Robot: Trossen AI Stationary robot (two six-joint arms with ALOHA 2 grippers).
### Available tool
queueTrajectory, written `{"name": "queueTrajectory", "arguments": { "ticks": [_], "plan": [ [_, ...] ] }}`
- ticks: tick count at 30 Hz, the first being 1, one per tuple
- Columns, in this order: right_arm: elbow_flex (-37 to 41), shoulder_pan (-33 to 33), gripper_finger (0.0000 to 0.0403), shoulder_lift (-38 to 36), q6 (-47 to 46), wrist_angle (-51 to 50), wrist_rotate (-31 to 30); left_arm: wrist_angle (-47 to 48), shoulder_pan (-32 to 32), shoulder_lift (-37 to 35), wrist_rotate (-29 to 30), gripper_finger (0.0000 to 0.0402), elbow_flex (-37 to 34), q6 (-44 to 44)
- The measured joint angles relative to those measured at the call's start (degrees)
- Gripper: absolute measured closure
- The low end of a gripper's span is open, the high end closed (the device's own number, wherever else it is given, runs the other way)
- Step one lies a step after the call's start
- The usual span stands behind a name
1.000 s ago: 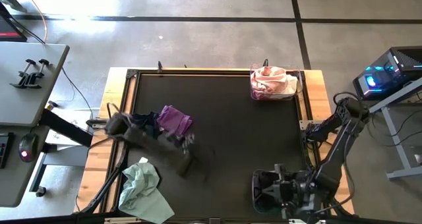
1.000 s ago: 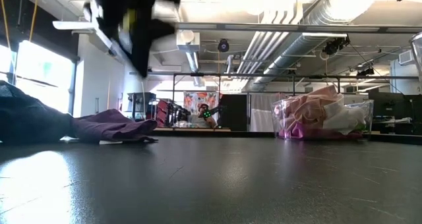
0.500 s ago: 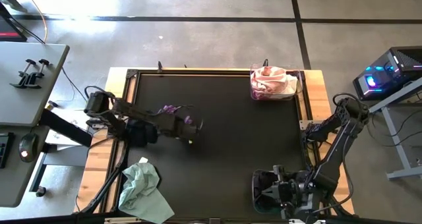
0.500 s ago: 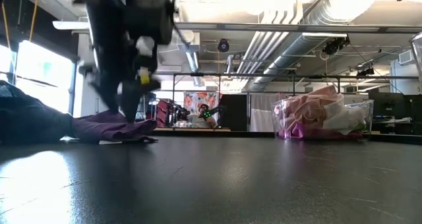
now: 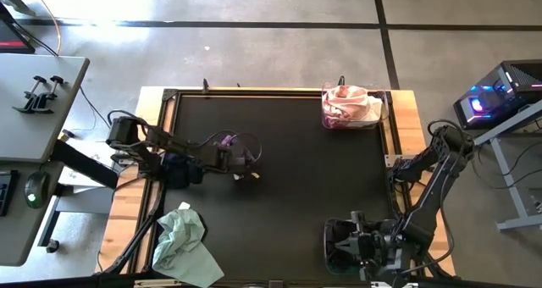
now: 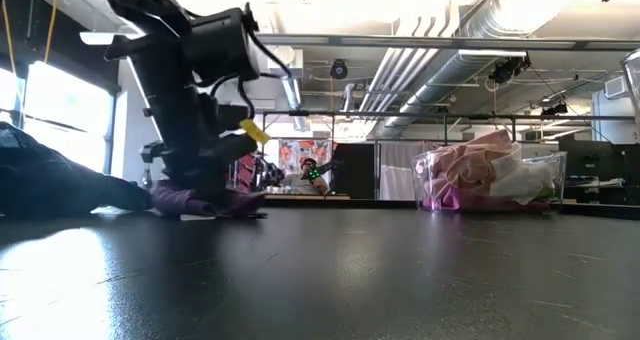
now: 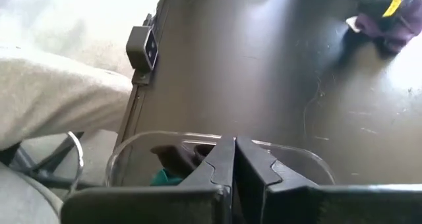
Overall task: Sort towels by color in basket
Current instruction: Put the purple towel into the bottom transparent bin
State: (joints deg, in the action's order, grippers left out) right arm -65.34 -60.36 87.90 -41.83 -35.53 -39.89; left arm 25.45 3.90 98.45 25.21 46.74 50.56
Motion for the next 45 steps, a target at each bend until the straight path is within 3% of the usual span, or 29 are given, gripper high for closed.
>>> {"name": "queueTrajectory", "arguments": {
  "ticks": [3, 5, 11, 14, 16, 20, 24, 31, 34, 37, 45],
  "plan": [
    [0.0, 0.2, 0.0402, 0.0, 1.9, -0.2, 0.3, -5.3, 1.7, 0.1, -1.5, 0.0364, 0.0, -2.8],
    [0.0, 0.6, 0.0402, 0.0, 1.9, -0.3, 1.1, -10.0, 3.2, 0.2, -2.4, 0.0389, -0.1, -4.7],
    [0.0, 2.6, 0.0402, 0.0, 1.8, -2.6, 2.2, -25.7, 8.2, 0.6, -3.4, 0.0387, -0.3, -10.5],
    [1.5, 3.5, 0.04, 0.0, 1.0, -3.2, -2.2, -33.2, 11.3, 0.5, -2.1, 0.0397, -0.3, -13.8],
    [3.7, 4.7, 0.0388, 0.0, -0.9, -4.5, -5.3, -37.6, 13.4, 0.5, -0.9, 0.0397, -0.3, -18.4],
    [8.9, 8.9, 0.034, -0.3, -2.9, -2.7, -5.6, -44.5, 17.5, 0.5, 3.1, 0.0397, -0.3, -26.2],
    [13.1, 13.4, 0.0273, -0.4, 2.5, 7.5, -5.3, -51.5, 20.6, 0.5, 7.8, 0.0397, -0.2, -30.8],
    [18.8, 19.2, 0.0169, -0.4, 30.9, 40.3, -3.0, -62.5, 24.4, 0.4, 11.4, 0.0397, -0.2, -36.6],
    [20.7, 20.0, 0.0156, -0.4, 43.2, 54.0, -0.2, -66.0, 25.4, 0.4, 11.6, 0.0397, -0.2, -37.8],
    [22.0, 21.4, 0.0154, -0.1, 48.5, 64.6, -1.5, -69.3, 26.1, 0.4, 11.7, 0.0397, -0.2, -39.0],
    [20.1, 26.6, 0.0155, 5.9, 53.0, 73.8, -1.8, -75.5, 26.3, 0.3, 11.8, 0.0397, 1.5, -43.8]
  ]
}}
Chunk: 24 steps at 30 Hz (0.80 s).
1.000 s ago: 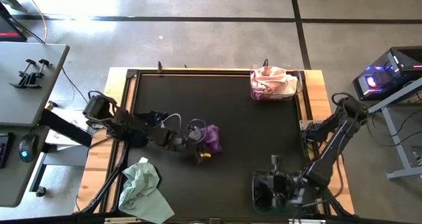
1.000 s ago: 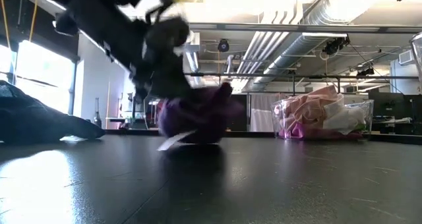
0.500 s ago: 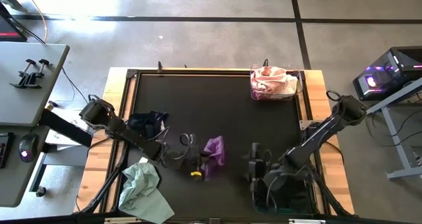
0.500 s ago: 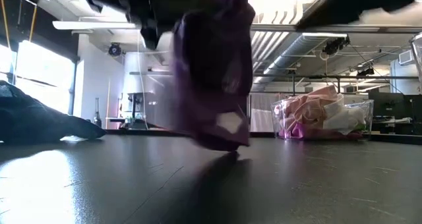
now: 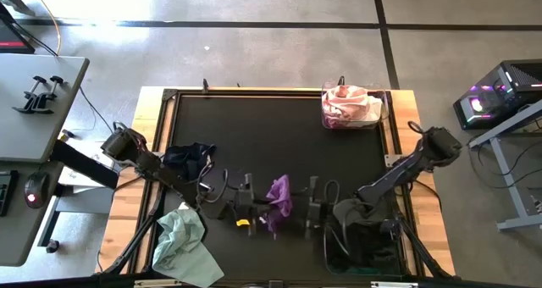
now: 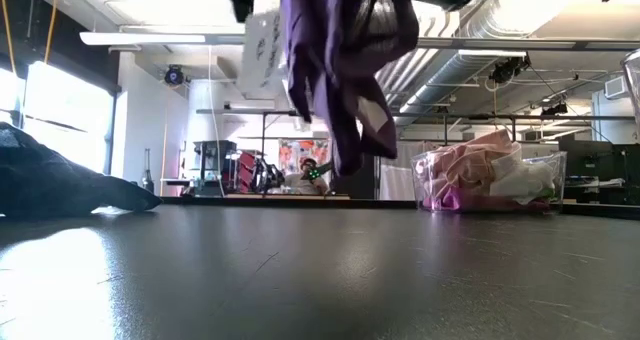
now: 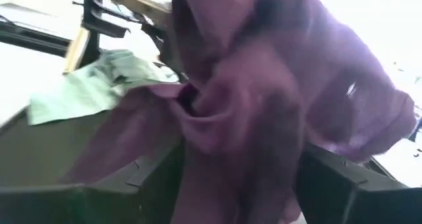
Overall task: Sort towels by color in basket
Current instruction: Put the purple towel into the bottom transparent bin
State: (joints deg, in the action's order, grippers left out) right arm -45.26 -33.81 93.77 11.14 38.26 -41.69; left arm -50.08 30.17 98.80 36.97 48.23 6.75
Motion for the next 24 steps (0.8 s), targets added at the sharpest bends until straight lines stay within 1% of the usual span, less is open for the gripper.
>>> {"name": "queueTrajectory", "arguments": {
  "ticks": [4, 7, 10, 15, 16, 17, 19, 21, 22, 24],
  "plan": [
    [-1.6, 1.8, 0.0172, 2.5, 1.2, 3.0, 2.7, 0.1, -0.1, 0.0, -0.4, 0.0397, 1.8, -2.3],
    [-2.7, 2.3, 0.0205, 3.0, 1.4, 3.8, 3.4, 0.1, -0.1, 0.0, -0.5, 0.0393, 2.2, -3.8],
    [-2.7, 2.3, 0.0259, 2.9, 1.1, 3.7, 2.3, 0.3, -0.1, 0.0, -0.5, 0.0374, 2.3, -3.9],
    [-2.7, 0.1, 0.0365, 1.6, 2.3, 2.6, 1.3, 0.9, 0.4, -0.2, -0.5, 0.0304, 2.3, -4.0],
    [-2.7, -0.7, 0.0383, 1.0, 2.9, 1.9, 0.4, 1.0, 0.7, -0.3, -0.2, 0.029, 2.3, -4.0],
    [-2.7, -1.8, 0.0391, 0.3, 3.6, 1.1, -1.2, 1.3, 1.1, -0.3, 0.5, 0.0277, 2.3, -4.0],
    [-2.7, -4.4, 0.0388, -1.6, 4.2, -1.3, -7.2, 2.8, 2.0, -0.3, 3.1, 0.0256, 2.3, -4.0],
    [-2.7, -7.9, 0.0383, -4.5, 3.9, -4.9, -13.5, 6.4, 3.0, -0.3, 5.6, 0.0244, 2.4, -4.0],
    [-2.8, -9.8, 0.0383, -6.1, 3.2, -7.1, -15.6, 8.3, 3.5, -0.3, 6.4, 0.024, 2.3, -3.5],
    [-4.3, -14.1, 0.0391, -9.8, 0.5, -14.7, -18.1, 11.9, 4.3, -0.3, 7.5, 0.0237, 2.3, -0.4]
  ]
}}
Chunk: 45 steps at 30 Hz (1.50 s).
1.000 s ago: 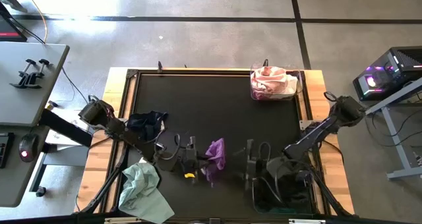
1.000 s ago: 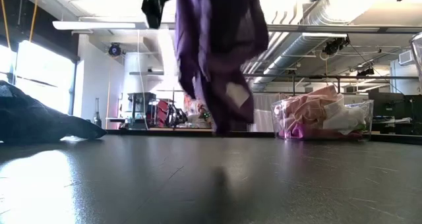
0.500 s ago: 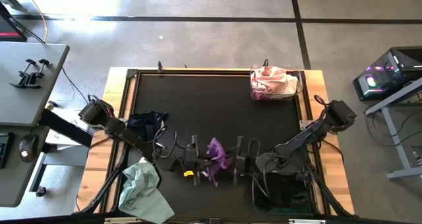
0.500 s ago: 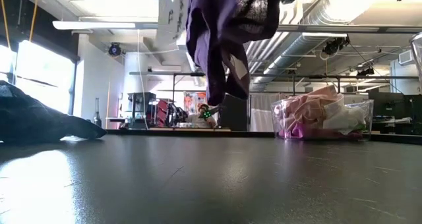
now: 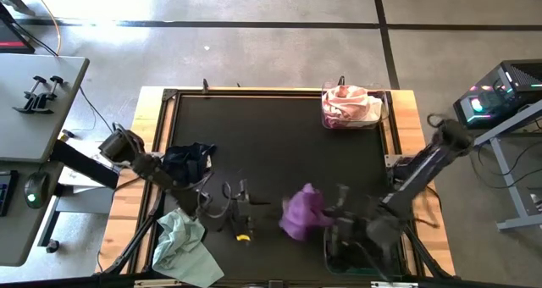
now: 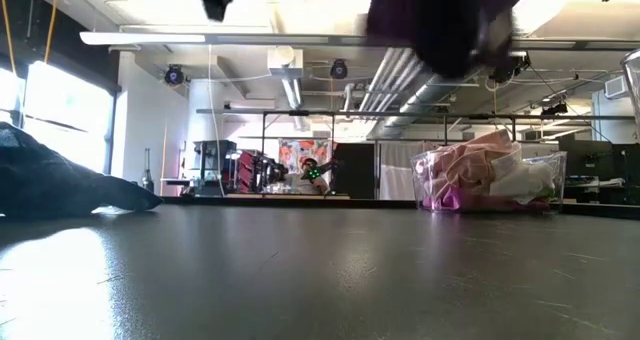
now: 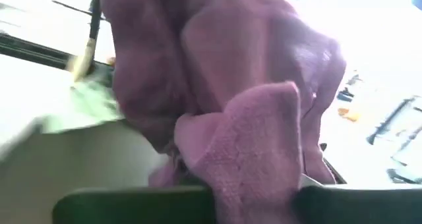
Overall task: Sort towels by color in basket
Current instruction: Put the purple towel into the bottom transparent bin
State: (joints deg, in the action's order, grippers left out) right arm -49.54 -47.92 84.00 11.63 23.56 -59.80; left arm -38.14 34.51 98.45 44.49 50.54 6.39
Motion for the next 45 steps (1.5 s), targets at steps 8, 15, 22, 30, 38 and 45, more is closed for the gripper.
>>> {"name": "queueTrajectory", "arguments": {
  "ticks": [8, 15, 22, 30, 38, 45],
  "plan": [
    [-25.4, -12.7, 0.0398, -7.6, -42.5, -59.8, 9.3, 7.3, 2.1, 0.1, 0.2, 0.0236, 0.0, 9.8],
    [-37.0, -16.0, 0.0399, -2.9, -77.8, -96.2, 31.2, 7.4, 2.4, 0.1, 0.3, 0.0236, 0.0, 9.9],
    [-30.7, -16.5, 0.0399, 2.5, -86.2, -95.2, 41.7, 7.3, 2.3, 0.1, 0.4, 0.0236, 0.0, 10.0],
    [-20.6, -12.4, 0.0383, 8.6, -79.5, -77.6, 43.0, 7.0, 2.3, 0.1, 0.4, 0.0236, 0.0, 10.0],
    [-19.2, -9.6, 0.0284, 9.1, -76.5, -74.5, 45.5, 2.3, 2.5, 0.2, 3.7, 0.0236, 0.0, 4.5],
    [-26.1, -11.4, 0.0244, 5.6, -79.3, -80.1, 43.0, -0.6, 2.0, 2.1, 1.4, 0.0236, 7.5, -9.2]
  ]
}}
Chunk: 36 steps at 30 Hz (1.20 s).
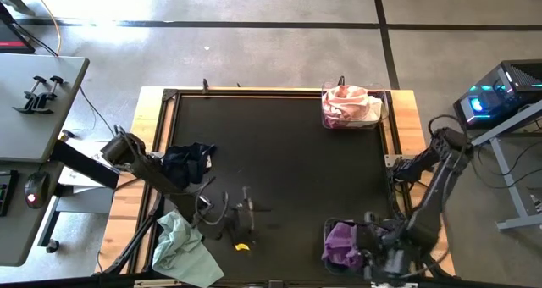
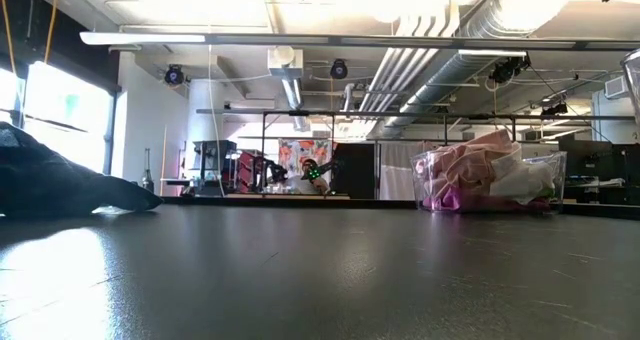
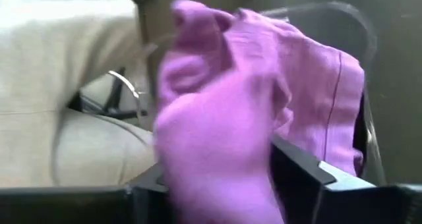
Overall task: Sort towels by color in basket
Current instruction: Put the purple towel into the bottom transparent bin
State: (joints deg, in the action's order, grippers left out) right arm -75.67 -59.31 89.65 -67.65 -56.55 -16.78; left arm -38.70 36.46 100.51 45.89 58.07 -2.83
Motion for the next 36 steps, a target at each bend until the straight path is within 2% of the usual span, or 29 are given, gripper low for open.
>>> {"name": "queueTrajectory", "arguments": {
  "ticks": [7, 10, 15, 18, 22, 29, 32, 36],
  "plan": [
    [-6.9, -6.7, 0.0243, -0.4, -9.9, -9.3, -1.2, 5.2, -2.8, 13.4, -11.9, 0.0236, 18.9, -8.2],
    [-7.5, -9.7, 0.0243, -0.4, -15.5, -11.9, -1.5, 10.7, -4.3, 19.1, -17.1, 0.0236, 28.1, -6.6],
    [-7.2, -13.7, 0.0243, -0.4, -21.4, -12.9, -9.3, 22.7, -7.3, 26.0, -26.7, 0.0236, 41.9, -1.7],
    [-7.1, -14.9, 0.0245, -0.4, -24.5, -14.1, -10.2, 27.7, -8.9, 29.3, -31.0, 0.0236, 48.0, -1.0],
    [-7.4, -16.2, 0.026, -0.4, -24.5, -16.0, -13.9, 33.3, -10.7, 32.1, -32.5, 0.0236, 52.9, 2.3],
    [-6.6, -14.0, 0.0295, -0.4, -15.8, -11.7, -24.9, 37.5, -13.5, 33.4, -33.7, 0.0236, 53.5, 7.7],
    [-3.9, -11.3, 0.0308, -0.4, -11.1, -6.3, -23.3, 37.7, -14.0, 33.6, -33.9, 0.0236, 53.5, 8.2],
    [1.2, -9.3, 0.0322, -0.4, -11.4, -2.1, -13.7, 37.2, -13.7, 33.7, -36.1, 0.0236, 53.5, 7.2]
  ]
}}
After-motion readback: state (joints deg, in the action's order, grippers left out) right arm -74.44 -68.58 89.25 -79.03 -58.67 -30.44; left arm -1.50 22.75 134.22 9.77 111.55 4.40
